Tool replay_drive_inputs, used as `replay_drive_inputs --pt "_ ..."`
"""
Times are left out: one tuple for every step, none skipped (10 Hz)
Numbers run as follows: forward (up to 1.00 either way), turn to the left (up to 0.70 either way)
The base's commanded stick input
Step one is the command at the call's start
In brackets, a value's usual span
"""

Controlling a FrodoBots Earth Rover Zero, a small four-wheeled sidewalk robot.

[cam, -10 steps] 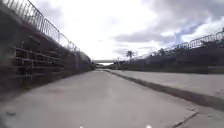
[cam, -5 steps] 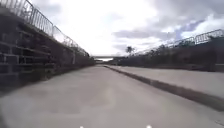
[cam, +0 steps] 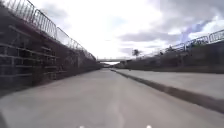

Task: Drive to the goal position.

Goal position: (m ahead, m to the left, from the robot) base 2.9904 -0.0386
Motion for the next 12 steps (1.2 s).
replay_drive_inputs --pt "1.0 0.0" --pt "1.0 0.0" --pt "1.0 0.0" --pt "1.0 0.0" --pt "1.0 0.0" --pt "1.0 0.0" --pt "1.0 0.0" --pt "1.0 0.0" --pt "1.0 0.0" --pt "1.0 0.0" --pt "1.0 0.0" --pt "1.0 0.0"
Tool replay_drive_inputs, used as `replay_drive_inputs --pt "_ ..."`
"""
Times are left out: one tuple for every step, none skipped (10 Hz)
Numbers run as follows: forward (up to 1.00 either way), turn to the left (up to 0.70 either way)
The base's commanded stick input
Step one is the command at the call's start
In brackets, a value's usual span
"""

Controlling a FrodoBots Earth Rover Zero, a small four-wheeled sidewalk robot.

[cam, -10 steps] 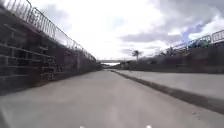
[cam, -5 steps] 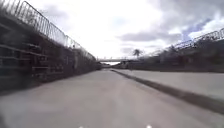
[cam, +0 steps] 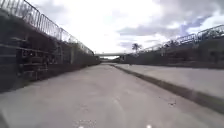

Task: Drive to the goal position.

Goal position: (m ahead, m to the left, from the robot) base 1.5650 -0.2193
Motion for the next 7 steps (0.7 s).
replay_drive_inputs --pt "1.0 0.0" --pt "1.0 0.0" --pt "1.0 0.0" --pt "1.0 0.0" --pt "1.0 0.0" --pt "1.0 0.0" --pt "1.0 0.0"
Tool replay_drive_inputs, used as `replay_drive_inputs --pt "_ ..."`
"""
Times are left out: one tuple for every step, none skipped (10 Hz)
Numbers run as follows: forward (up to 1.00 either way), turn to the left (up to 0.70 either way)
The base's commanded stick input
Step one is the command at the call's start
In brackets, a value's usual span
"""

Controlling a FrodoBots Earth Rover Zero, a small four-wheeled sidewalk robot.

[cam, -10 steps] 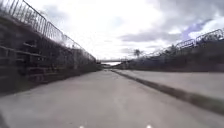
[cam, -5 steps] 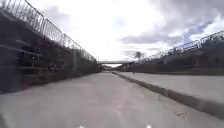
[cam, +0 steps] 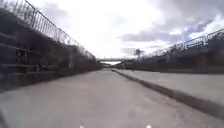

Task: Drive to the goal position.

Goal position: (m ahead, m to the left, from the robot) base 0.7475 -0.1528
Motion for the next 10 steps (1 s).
replay_drive_inputs --pt "1.0 0.0" --pt "1.0 0.0" --pt "1.0 0.0" --pt "1.0 0.0" --pt "1.0 0.0" --pt "1.0 0.0" --pt "1.0 0.0" --pt "1.0 0.0" --pt "1.0 0.0" --pt "1.0 0.0"
